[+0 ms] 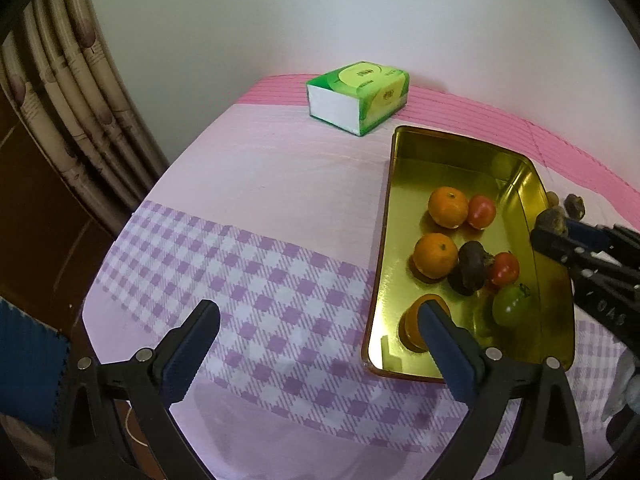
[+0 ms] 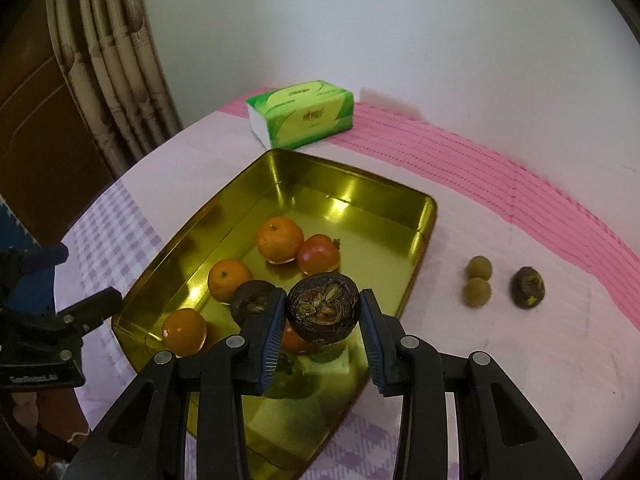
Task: Organize fruits
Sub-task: 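Carry the dark brown fruit into the tin with the right tool and release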
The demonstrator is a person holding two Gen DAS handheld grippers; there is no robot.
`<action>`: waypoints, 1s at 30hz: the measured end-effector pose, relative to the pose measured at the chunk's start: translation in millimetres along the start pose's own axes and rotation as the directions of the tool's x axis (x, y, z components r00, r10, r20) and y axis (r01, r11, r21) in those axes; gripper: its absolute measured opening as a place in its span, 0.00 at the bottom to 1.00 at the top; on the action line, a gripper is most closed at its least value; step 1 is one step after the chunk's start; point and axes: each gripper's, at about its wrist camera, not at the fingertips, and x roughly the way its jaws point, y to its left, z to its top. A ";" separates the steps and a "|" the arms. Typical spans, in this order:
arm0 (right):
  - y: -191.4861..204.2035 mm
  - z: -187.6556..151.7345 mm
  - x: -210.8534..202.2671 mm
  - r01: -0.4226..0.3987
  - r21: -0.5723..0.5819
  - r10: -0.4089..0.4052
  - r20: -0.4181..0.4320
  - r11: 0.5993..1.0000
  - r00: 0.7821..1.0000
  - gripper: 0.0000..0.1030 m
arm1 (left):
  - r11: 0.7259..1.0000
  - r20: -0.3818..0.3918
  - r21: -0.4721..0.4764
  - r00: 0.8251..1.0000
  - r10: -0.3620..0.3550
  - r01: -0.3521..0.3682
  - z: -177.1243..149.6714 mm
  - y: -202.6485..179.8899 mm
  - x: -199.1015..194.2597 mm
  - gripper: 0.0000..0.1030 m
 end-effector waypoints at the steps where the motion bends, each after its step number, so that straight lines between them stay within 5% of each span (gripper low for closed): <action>1: 1.3 -0.2 2.4 0.000 -0.003 0.000 -0.004 1.000 1.000 0.37 | 1.000 0.001 -0.003 1.000 -0.001 0.001 0.4 0.7 -0.2 0.95; 24: 10.3 -6.0 27.0 0.008 -0.024 -0.009 -0.059 1.000 0.998 0.38 | 1.000 -0.008 -0.014 1.000 0.001 -0.001 1.4 6.6 2.6 0.95; 30: 6.9 -7.2 26.7 -0.001 -0.006 0.001 -0.055 1.000 0.998 0.50 | 1.000 -0.009 -0.017 1.000 0.002 -0.002 1.3 6.2 2.4 0.95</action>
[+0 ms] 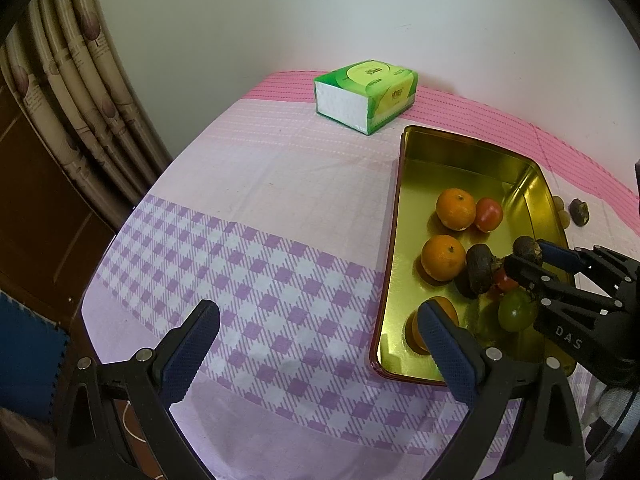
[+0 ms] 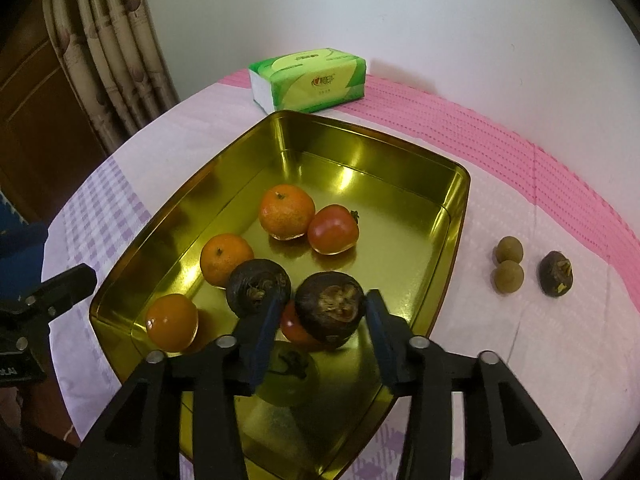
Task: Organize fruits
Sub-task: 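Carry the dark brown fruit into the tin with the right tool and release, then grasp the last dark brown fruit beside the green fruits with the right tool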
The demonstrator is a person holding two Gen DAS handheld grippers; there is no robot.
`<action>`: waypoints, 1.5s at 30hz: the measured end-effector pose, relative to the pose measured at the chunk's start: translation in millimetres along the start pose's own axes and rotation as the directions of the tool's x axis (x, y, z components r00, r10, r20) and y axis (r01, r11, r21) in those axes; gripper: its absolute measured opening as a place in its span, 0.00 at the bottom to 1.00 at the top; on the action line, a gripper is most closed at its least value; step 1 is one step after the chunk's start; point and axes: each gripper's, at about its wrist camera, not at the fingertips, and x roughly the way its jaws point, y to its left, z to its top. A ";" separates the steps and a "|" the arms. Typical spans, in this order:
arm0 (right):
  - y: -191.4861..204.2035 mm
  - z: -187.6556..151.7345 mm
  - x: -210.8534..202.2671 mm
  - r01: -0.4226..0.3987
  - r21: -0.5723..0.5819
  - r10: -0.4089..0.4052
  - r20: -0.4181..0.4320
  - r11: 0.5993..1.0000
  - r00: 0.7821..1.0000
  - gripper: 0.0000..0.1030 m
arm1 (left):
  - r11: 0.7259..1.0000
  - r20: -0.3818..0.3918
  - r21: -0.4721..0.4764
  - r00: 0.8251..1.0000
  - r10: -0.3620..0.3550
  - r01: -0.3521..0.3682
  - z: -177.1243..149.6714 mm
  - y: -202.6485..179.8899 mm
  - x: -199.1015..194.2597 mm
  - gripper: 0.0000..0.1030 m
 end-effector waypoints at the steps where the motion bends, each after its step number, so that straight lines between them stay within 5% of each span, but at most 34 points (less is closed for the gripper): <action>1: 0.3 0.5 -0.8 0.002 -0.003 -0.002 0.003 1.000 1.000 0.53 | 1.000 0.001 -0.001 1.000 0.000 0.000 -0.1 0.1 -0.2 0.95; 16: -5.9 6.6 -27.0 0.010 0.031 -0.013 0.073 0.999 0.997 0.76 | 1.000 0.014 0.006 1.000 0.005 -0.005 0.1 -1.8 0.4 0.95; 28: -58.3 -6.0 -47.2 0.079 0.139 -0.093 0.099 0.987 0.991 0.78 | 1.000 0.016 0.011 1.000 0.008 -0.008 0.9 -1.4 0.1 0.95; 45: -142.5 -38.6 -34.5 0.188 0.258 -0.203 0.030 0.948 0.979 0.78 | 0.999 0.040 0.023 0.999 0.022 -0.023 -0.3 -6.8 2.1 0.95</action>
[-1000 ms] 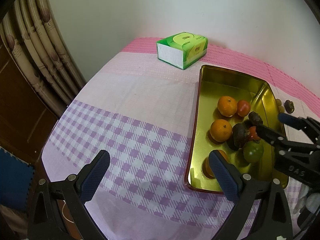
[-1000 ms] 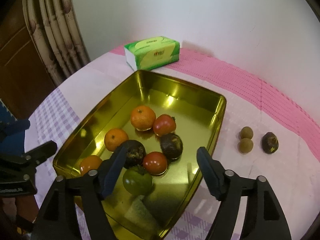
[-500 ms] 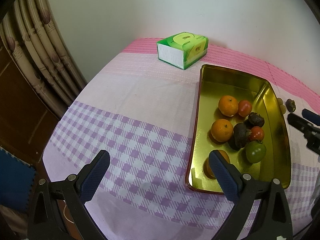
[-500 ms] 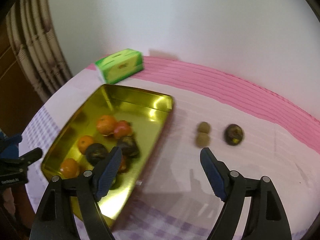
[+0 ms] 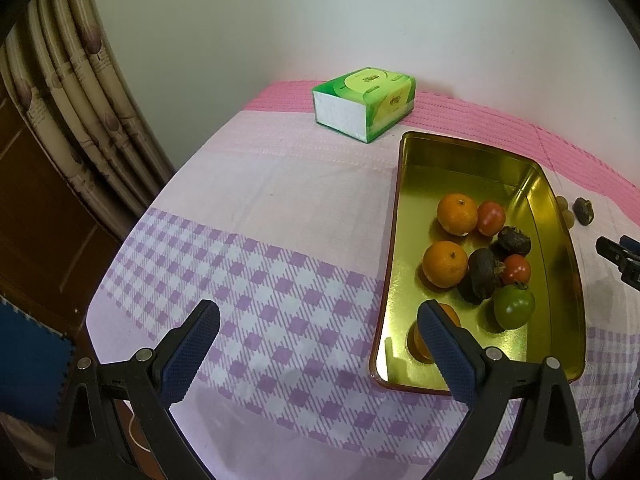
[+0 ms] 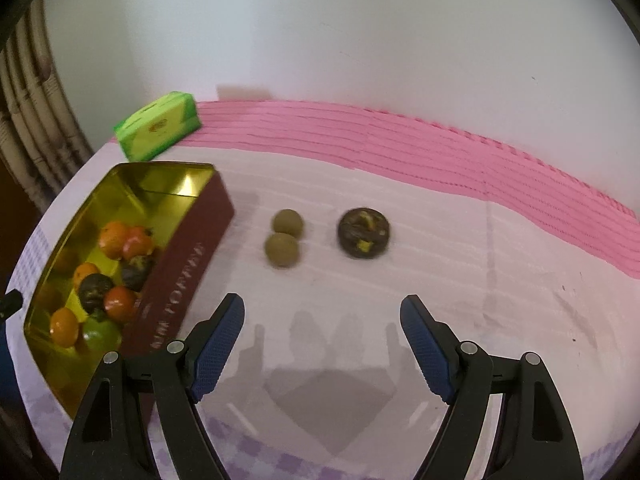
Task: Organize fruits
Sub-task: 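Grasp the last dark brown fruit beside the green fruits with the right tool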
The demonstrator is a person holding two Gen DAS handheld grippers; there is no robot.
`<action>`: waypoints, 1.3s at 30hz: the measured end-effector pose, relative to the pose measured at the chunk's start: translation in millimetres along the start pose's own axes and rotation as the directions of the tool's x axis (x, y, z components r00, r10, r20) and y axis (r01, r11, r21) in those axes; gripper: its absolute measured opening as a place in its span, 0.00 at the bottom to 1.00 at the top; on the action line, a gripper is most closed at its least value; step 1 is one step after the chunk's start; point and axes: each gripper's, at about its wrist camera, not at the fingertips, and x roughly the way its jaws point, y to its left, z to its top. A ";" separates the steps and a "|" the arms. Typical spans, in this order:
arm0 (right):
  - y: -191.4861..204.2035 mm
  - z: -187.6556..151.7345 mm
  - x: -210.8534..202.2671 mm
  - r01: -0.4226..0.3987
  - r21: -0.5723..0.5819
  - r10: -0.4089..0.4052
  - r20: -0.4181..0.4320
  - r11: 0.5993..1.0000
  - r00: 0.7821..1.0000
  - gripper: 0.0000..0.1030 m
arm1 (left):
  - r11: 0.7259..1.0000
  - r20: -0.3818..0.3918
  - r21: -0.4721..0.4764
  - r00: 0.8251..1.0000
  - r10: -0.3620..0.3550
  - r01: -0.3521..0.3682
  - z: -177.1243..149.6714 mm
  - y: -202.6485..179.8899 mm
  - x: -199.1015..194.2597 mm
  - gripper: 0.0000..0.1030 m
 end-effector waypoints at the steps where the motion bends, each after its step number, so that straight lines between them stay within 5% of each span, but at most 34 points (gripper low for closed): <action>1: -1.8 -0.1 1.7 0.003 0.002 -0.003 -0.001 1.000 1.000 0.78 | 1.000 0.000 0.001 1.000 0.002 -0.002 0.1 -0.5 0.4 0.95; 27: -23.8 35.4 74.2 0.059 -0.010 -0.059 0.008 0.998 0.998 0.77 | 0.999 -0.002 0.036 1.000 0.021 -0.021 19.8 -20.0 3.3 0.95; 39: -22.4 30.5 67.1 0.047 -0.047 -0.045 0.039 0.998 0.998 0.44 | 0.990 0.034 0.134 0.998 -0.055 0.050 54.6 -91.4 -4.6 0.95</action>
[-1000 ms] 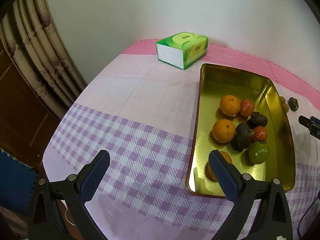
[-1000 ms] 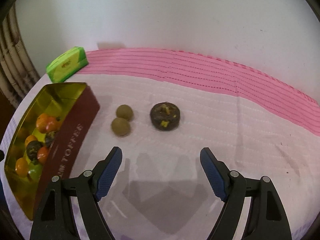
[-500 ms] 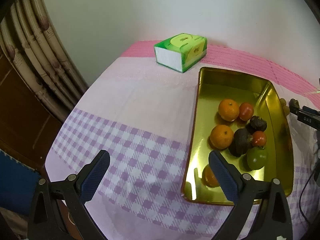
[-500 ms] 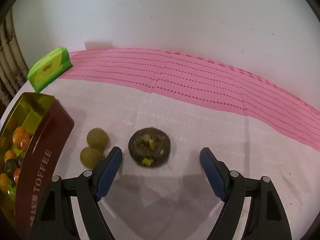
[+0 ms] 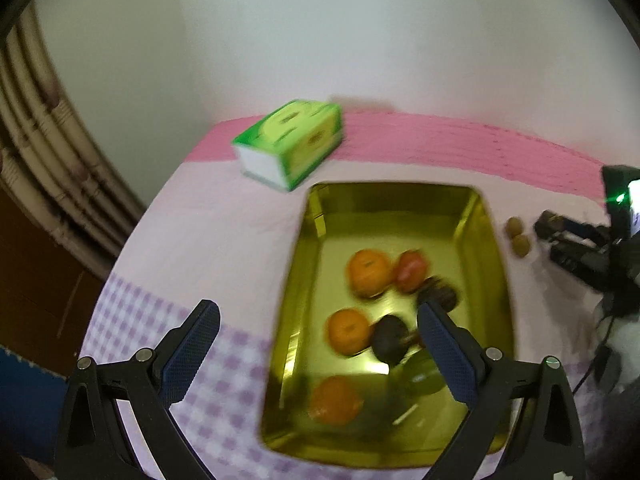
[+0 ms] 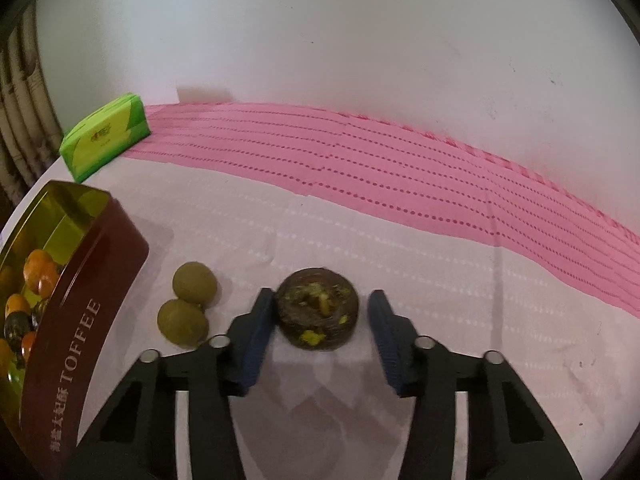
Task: Organize fruits
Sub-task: 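Grasp the last dark brown fruit beside the green fruits with the right tool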
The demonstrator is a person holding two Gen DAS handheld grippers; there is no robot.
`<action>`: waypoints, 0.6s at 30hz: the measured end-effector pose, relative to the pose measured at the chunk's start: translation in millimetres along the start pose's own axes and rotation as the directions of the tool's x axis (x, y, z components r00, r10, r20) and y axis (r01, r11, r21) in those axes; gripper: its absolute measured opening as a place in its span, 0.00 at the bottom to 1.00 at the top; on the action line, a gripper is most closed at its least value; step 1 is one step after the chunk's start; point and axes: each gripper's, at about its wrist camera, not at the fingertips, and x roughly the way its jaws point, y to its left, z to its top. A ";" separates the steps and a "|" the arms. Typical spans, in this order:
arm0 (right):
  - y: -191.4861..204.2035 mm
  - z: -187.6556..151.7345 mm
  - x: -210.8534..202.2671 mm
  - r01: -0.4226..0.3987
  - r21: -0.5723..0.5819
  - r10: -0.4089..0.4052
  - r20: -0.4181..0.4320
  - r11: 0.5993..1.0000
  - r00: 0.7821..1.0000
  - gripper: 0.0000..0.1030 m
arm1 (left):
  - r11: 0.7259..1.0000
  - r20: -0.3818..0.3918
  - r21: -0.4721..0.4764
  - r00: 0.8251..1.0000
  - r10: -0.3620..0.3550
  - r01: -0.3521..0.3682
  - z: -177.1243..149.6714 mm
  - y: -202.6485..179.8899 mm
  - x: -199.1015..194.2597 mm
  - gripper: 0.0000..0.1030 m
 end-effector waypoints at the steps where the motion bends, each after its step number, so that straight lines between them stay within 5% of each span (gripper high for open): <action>1: -1.7 -1.1 -1.1 0.002 0.002 -0.002 -0.001 1.000 1.000 0.43 | 1.000 0.003 0.007 1.000 -0.011 0.011 2.6 -6.1 -0.4 0.95; 13: -85.5 -41.8 -32.7 0.134 0.114 -0.133 -0.019 0.984 0.991 0.42 | 0.983 -0.010 0.112 0.989 -0.148 0.148 28.5 -93.3 2.7 0.95; 18: -113.0 -52.2 -39.2 0.095 0.147 -0.093 -0.017 0.985 0.995 0.42 | 0.976 -0.040 0.119 0.983 -0.178 0.181 34.0 -116.7 8.9 0.95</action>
